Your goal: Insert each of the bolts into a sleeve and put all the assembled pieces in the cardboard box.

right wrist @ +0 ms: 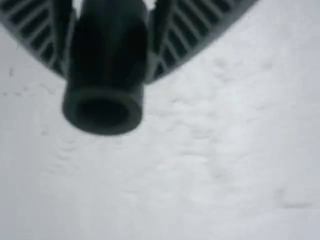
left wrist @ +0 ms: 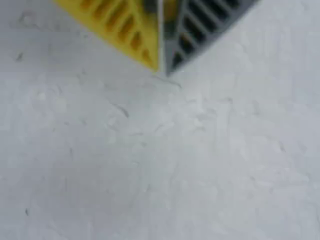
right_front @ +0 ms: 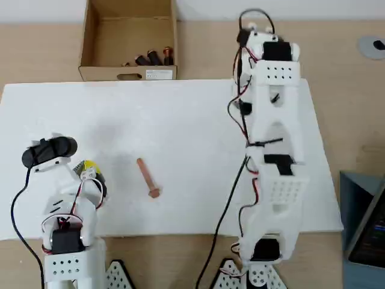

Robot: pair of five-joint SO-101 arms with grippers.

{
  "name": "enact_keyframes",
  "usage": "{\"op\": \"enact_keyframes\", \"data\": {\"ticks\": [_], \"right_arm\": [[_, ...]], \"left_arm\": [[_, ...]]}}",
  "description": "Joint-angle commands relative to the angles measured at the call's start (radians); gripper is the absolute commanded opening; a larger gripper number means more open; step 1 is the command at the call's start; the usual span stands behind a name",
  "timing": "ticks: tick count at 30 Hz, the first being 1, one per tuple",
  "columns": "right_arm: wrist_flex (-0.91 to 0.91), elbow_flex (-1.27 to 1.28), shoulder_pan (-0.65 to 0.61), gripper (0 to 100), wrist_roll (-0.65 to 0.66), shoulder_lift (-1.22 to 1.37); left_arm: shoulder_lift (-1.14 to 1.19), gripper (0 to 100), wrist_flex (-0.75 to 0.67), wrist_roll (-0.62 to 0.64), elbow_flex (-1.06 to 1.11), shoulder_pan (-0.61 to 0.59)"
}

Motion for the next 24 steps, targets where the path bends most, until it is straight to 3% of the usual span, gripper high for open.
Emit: {"op": "enact_keyframes", "data": {"ticks": [1,16,24], "right_arm": [[0.023,0.059,-0.031,0.9,-0.002,-0.199],[0.014,0.582,-0.028,0.9,-0.009,-0.823],[-0.158,0.957,0.005,0.9,-0.002,-1.175]], "left_arm": [[-0.008,0,0.002,-0.006,0.015,-0.002],[-0.010,0,0.008,-0.005,0.015,-0.002],[-0.010,0,0.068,-0.006,-0.051,-0.011]]}}
